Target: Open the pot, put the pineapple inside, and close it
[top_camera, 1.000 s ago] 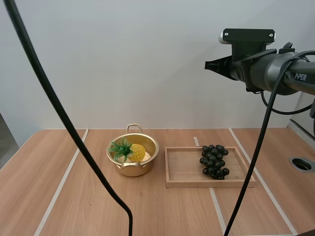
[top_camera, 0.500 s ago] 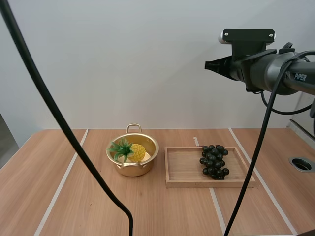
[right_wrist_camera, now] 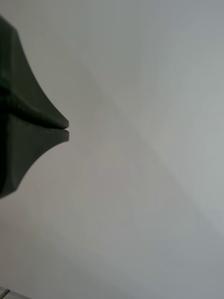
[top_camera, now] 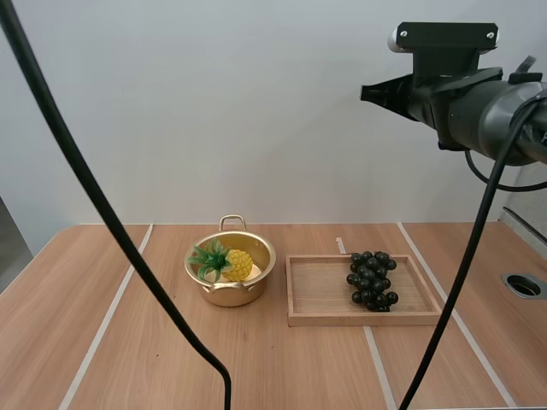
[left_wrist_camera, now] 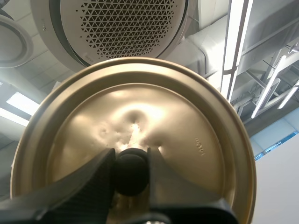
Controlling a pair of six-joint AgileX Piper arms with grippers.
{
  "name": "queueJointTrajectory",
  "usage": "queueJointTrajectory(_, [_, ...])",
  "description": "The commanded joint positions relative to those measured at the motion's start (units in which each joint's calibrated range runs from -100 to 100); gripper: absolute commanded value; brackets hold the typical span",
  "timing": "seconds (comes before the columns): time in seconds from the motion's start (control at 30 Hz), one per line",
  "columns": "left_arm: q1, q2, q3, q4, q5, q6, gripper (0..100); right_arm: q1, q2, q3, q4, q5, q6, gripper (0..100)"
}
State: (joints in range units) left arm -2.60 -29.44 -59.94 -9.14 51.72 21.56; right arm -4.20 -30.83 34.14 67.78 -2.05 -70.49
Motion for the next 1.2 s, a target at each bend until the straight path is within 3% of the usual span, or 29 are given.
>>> queueJointTrajectory(0.0, [-0.01, -0.42, -0.41, 0.24, 0.51, -0.96, 0, -0.14, -2.06, 0.37, -0.8, -0.53, -0.07, 0])
queueJointTrajectory(0.6, [-0.01, -0.42, -0.41, 0.36, 12.5, -3.18, 0, -0.14, -3.13, 6.43, -0.8, -0.53, -0.07, 0])
queueJointTrajectory(1.17, [-0.01, 1.2, -0.41, 0.72, 23.76, -3.18, 0, -0.14, -3.31, 6.7, -0.8, -0.53, -0.07, 0])
